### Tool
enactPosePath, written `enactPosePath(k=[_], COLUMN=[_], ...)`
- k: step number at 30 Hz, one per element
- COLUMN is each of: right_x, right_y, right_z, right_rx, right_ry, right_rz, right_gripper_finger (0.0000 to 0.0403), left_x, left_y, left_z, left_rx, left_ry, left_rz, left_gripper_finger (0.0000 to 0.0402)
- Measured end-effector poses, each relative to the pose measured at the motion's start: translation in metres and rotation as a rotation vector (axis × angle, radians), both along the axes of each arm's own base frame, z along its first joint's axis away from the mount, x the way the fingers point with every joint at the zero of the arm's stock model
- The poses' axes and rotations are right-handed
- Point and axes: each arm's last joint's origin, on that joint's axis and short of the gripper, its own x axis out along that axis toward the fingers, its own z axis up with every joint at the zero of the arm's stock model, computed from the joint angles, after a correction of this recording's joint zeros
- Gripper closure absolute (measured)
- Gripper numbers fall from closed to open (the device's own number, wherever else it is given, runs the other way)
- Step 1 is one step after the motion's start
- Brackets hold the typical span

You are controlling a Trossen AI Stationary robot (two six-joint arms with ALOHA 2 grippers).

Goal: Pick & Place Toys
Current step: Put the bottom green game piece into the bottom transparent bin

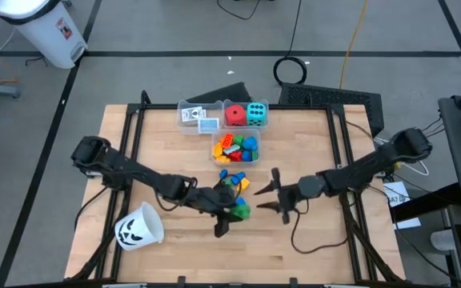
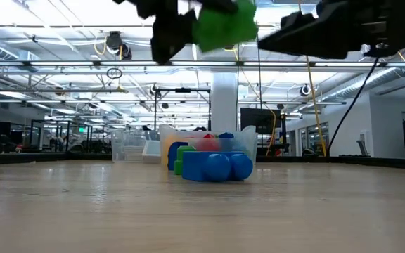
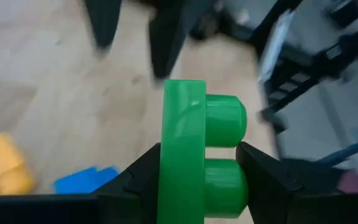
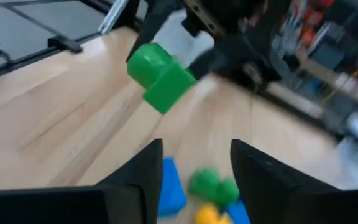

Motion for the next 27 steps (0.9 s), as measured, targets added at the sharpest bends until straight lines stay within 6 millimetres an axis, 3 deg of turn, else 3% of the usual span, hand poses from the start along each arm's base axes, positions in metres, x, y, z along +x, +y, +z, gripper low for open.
enactPosePath(k=[9, 13, 18, 25, 27], right_x=[0.034, 0.039, 0.038, 0.038, 0.038], right_y=[0.019, 0.023, 0.023, 0.023, 0.023], right_z=[-0.009, -0.008, -0.01, -0.01, -0.01], right_rx=[-0.154, -0.202, -0.269, -0.302, -0.297], right_ry=[-0.12, -0.137, -0.131, -0.136, -0.137], right_rz=[0.054, 0.069, 0.084, 0.095, 0.11], right_gripper_finger=[0.0118, 0.0102, 0.015, 0.0279, 0.0301], left_x=[0.004, 0.004, 0.005, 0.005, 0.005], left_y=[0.013, 0.016, 0.015, 0.015, 0.015], left_z=[0.001, -0.001, 0.0, 0.0, 0.0], left_rx=[-0.072, -0.069, -0.075, -0.076, -0.077], left_ry=[0.014, 0.027, 0.021, 0.024, 0.022], left_rz=[0.016, 0.024, 0.017, 0.012, 0.009], left_gripper_finger=[0.0228, 0.0228, 0.0228, 0.0228, 0.0228])
